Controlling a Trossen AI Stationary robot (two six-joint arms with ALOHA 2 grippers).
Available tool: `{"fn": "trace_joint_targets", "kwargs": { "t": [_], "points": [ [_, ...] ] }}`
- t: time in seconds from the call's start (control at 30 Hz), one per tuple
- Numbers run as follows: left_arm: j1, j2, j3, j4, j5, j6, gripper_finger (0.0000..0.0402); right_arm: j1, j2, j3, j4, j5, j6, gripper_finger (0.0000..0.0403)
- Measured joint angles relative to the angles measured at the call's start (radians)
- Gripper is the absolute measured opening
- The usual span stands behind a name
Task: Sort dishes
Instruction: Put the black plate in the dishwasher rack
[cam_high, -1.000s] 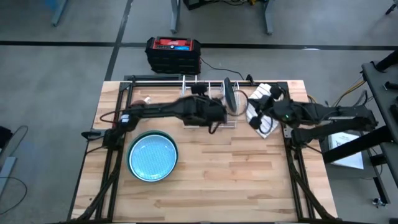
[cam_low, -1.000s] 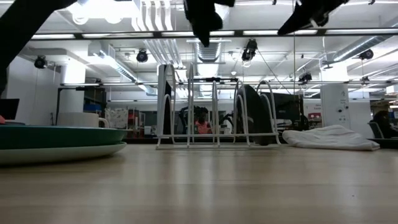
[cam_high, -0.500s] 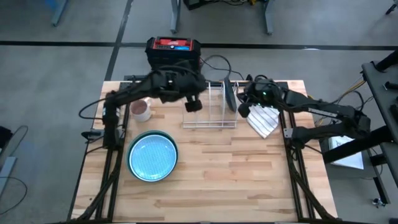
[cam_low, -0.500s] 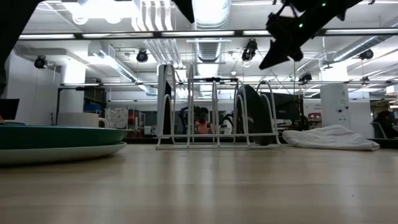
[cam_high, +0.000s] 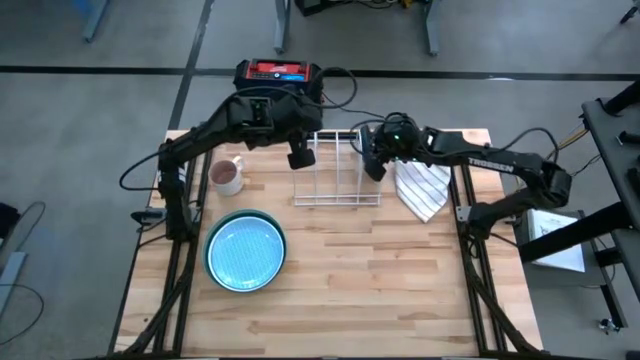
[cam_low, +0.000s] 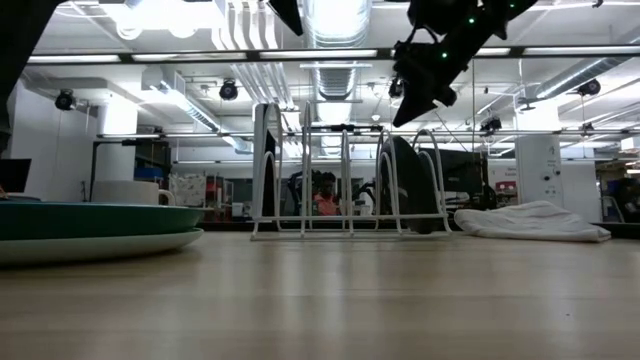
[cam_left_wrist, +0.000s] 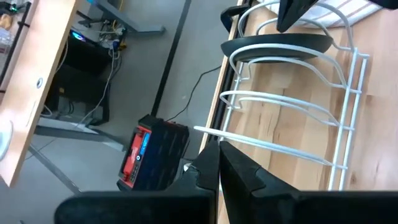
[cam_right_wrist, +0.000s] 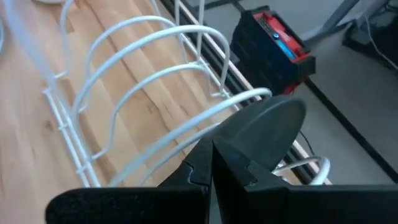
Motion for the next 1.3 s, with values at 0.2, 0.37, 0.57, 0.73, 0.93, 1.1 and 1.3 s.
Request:
{"fn": "trace_joint_targets", "kwargs": {
  "t": [0.2, 0.37, 0.57, 0.73, 0.93, 1.1, 1.3],
  "points": [
    [0.01, -0.032, -0.001, 0.0, -0.001, 0.006, 0.0, 0.0, 0.042, 0.054, -0.087, 0.073, -0.002, 0.0],
    [0.013, -0.058, -0.001, -0.002, -0.001, 0.006, 0.0, 0.002, 0.039, 0.062, -0.114, 0.071, 0.005, 0.0],
    [0.013, -0.079, -0.001, -0.001, -0.002, 0.005, 0.0, 0.002, 0.038, 0.061, -0.129, 0.071, 0.022, 0.0],
    [0.013, -0.082, -0.001, -0.001, -0.002, 0.003, 0.0, 0.002, 0.051, 0.06, -0.129, 0.072, 0.022, 0.0],
    [0.013, -0.082, -0.003, 0.0, -0.002, 0.001, 0.0, 0.004, 0.07, 0.056, -0.13, 0.062, 0.022, 0.0],
    [0.013, -0.082, -0.006, 0.0, -0.002, -0.008, 0.0, 0.007, 0.06, 0.056, -0.143, 0.018, 0.017, 0.0],
    [0.013, -0.082, -0.007, -0.001, -0.002, -0.021, 0.0, 0.01, 0.055, 0.056, -0.183, 0.012, -0.001, 0.0]
  ]
}}
